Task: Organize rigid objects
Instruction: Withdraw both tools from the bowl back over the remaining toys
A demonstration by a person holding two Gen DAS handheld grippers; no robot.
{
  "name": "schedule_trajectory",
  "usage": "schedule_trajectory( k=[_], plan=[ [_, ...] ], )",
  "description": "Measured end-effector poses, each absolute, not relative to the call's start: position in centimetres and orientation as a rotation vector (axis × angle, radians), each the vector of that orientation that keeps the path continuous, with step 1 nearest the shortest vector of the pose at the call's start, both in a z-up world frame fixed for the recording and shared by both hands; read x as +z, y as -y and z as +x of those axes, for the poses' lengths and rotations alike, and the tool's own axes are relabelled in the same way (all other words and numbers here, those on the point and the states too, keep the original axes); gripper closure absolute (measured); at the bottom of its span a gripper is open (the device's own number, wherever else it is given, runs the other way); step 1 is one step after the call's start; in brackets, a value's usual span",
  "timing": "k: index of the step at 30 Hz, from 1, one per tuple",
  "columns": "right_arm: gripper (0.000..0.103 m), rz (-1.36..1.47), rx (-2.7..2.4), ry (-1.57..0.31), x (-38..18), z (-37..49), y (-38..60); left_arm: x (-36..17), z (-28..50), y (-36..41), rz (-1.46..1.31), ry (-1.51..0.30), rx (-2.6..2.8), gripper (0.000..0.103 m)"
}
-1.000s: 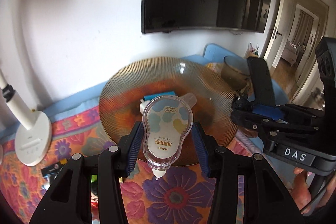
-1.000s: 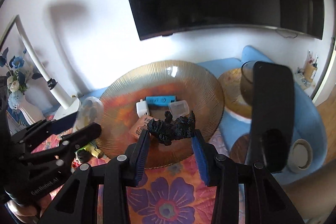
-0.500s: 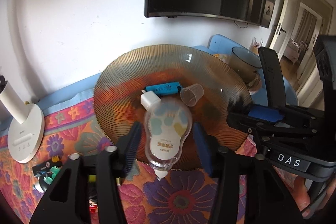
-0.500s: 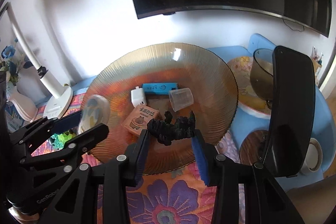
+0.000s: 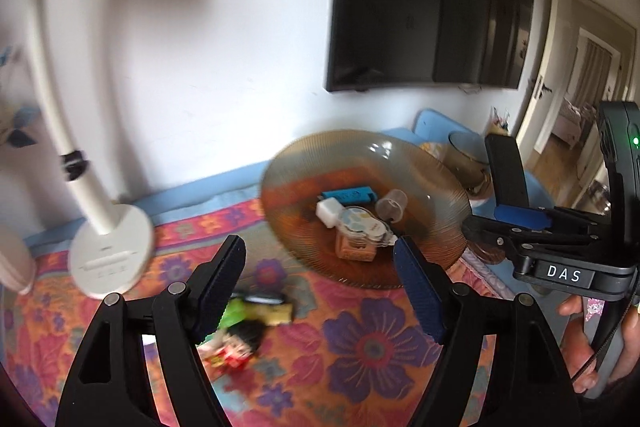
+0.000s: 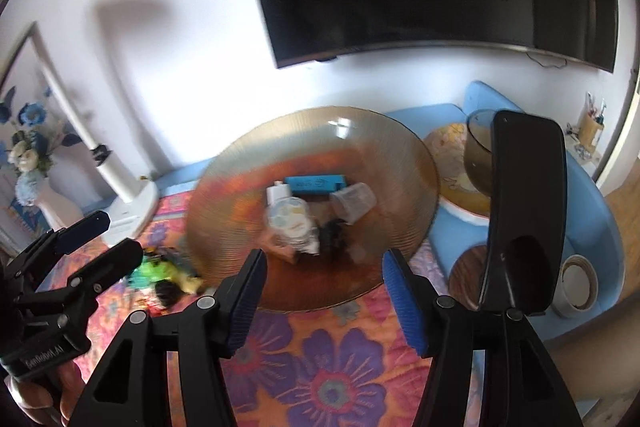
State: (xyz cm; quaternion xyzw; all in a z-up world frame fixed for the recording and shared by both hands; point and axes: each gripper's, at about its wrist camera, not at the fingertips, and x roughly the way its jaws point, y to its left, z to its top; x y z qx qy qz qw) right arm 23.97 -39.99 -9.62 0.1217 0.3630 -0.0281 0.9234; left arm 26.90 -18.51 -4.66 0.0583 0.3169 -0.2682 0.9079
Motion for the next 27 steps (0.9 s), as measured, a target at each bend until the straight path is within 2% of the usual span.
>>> schedule_trajectory(
  k=[7,10,12,27],
  plan=[
    [0.043,0.189,0.017,-0.696,-6.6,21.2,34.6,-1.9,23.6,12.2,0.059,-0.6,-0.488,0.027],
    [0.042,0.156,0.049,-0.682,-5.8,20.1,31.9,-1.6,22.5,9.2,0.025,-0.595,-0.454,0.016],
    [0.042,0.127,0.079,-0.678,-5.6,19.4,29.8,-1.9,21.7,7.1,-0.005,-0.594,-0.426,0.015],
    [0.041,0.022,0.185,-0.781,-10.4,18.1,19.9,-7.5,17.9,-3.6,-0.125,-0.663,-0.283,0.015]
  ],
)
